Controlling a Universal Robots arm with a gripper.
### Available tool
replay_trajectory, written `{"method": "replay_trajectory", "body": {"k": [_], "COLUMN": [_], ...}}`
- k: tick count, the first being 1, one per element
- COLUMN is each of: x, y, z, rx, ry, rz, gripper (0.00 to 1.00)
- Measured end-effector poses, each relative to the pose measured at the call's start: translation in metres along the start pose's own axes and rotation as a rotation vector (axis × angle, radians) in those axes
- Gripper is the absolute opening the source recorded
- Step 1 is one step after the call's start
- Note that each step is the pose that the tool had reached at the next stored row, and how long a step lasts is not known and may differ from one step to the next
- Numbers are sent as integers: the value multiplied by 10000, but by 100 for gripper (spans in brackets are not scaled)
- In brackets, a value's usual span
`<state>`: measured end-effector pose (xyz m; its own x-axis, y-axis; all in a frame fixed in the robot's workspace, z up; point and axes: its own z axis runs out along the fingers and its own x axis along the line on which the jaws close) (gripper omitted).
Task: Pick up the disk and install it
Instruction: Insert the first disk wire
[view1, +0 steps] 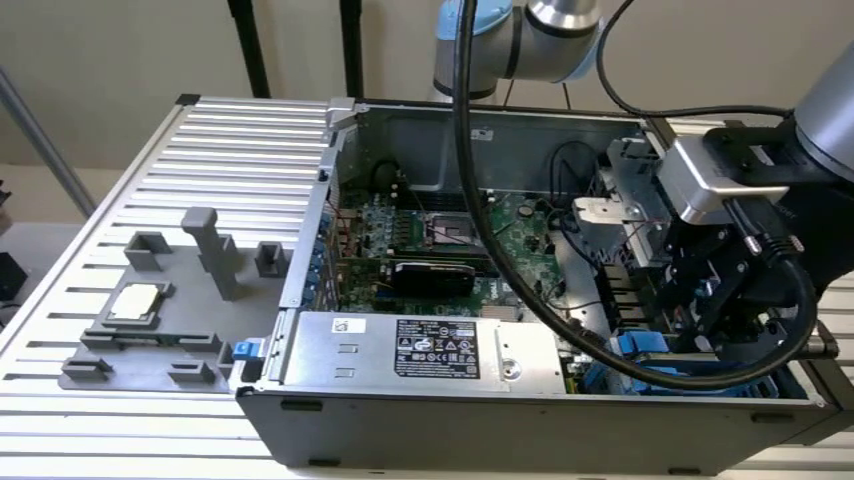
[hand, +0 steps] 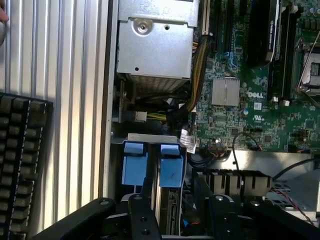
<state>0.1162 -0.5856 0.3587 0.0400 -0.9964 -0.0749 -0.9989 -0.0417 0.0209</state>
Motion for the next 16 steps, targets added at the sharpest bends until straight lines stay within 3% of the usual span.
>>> {"method": "replay_trajectory", "body": {"k": [6,10,11,16], "x": [-14,-21,-25,-97], "y": [-142,-301,-337,-431], "z": [-244,-272,-272,-259], "rx": [-7,-7,-7,-8], "ry": [0,-1,0,6], "rz": [0,1,0,-4], "gripper": [100,100,0,0]}}
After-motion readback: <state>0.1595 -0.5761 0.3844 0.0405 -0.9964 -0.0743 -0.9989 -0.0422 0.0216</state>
